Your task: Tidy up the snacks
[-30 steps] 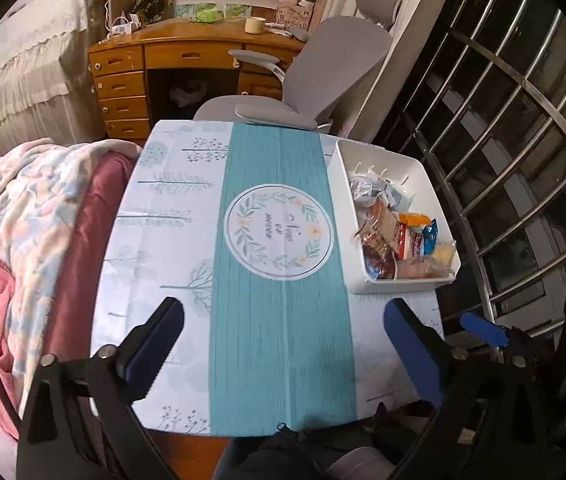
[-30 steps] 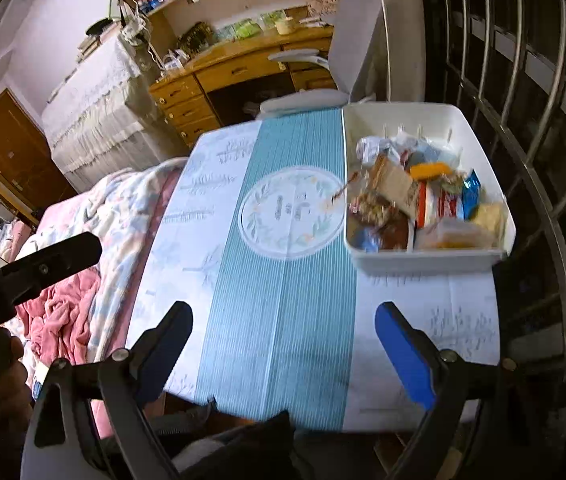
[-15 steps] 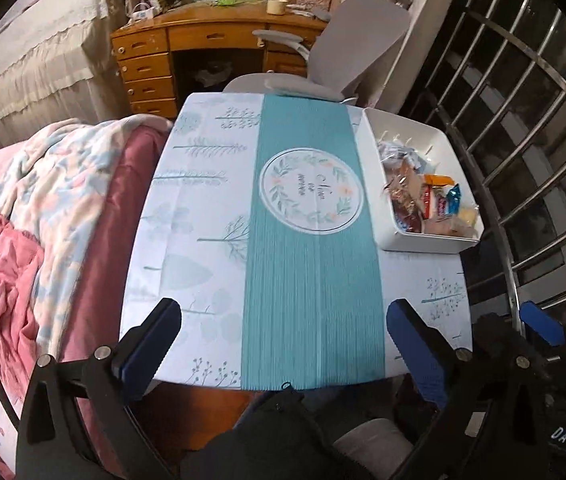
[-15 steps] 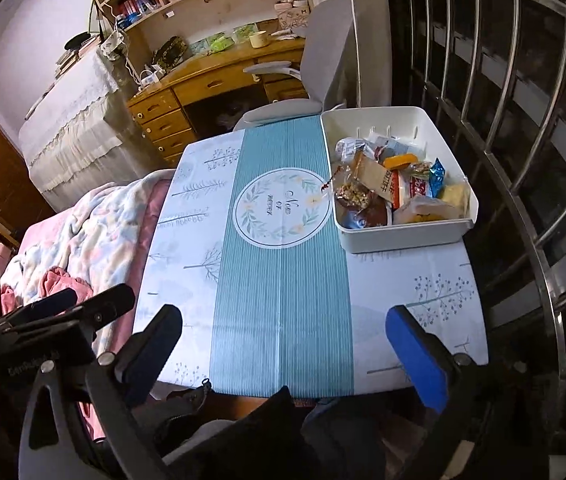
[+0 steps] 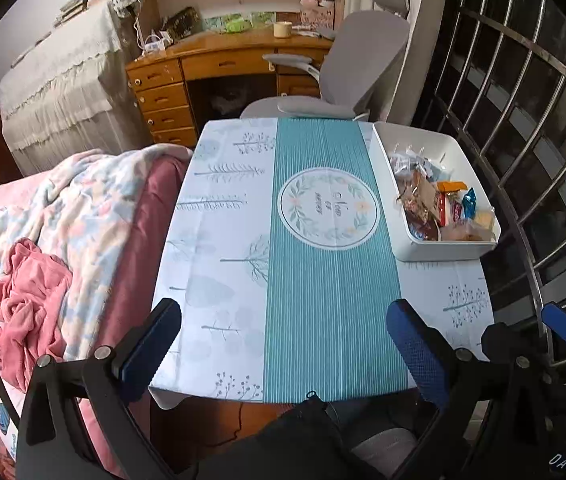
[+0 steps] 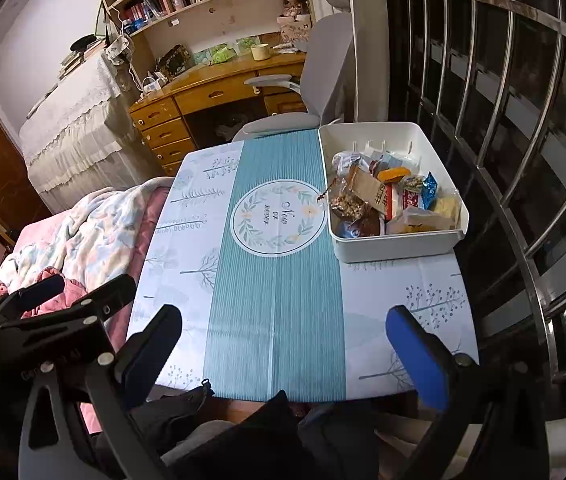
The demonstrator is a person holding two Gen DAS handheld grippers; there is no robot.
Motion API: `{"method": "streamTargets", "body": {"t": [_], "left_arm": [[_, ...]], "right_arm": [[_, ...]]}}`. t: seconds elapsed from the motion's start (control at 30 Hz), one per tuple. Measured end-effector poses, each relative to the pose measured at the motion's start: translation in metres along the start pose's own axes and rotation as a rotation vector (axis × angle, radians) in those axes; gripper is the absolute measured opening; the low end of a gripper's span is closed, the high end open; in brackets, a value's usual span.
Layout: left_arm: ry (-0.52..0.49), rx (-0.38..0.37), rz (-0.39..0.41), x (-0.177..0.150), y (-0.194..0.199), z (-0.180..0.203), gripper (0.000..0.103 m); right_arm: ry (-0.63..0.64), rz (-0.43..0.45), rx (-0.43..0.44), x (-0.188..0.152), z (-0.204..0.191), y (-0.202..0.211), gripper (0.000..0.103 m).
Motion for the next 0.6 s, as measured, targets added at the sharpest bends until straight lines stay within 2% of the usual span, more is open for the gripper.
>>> {"method": "streamTargets", "body": {"t": [0.6], "left_arm": [[-0.016,0.032,0.044,0.016,0.003,0.011,0.102]], "right_arm": [[0.003,0.016,0.021,0.015,0.008,-0.004,0.103]]}}
Point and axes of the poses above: each gripper's, at about its wrist camera, not at the fingertips, and y roughly against the way its jaws point, z to its right, x to its top, the point moved 9 cm from there along -y, roughly the way its jaws point
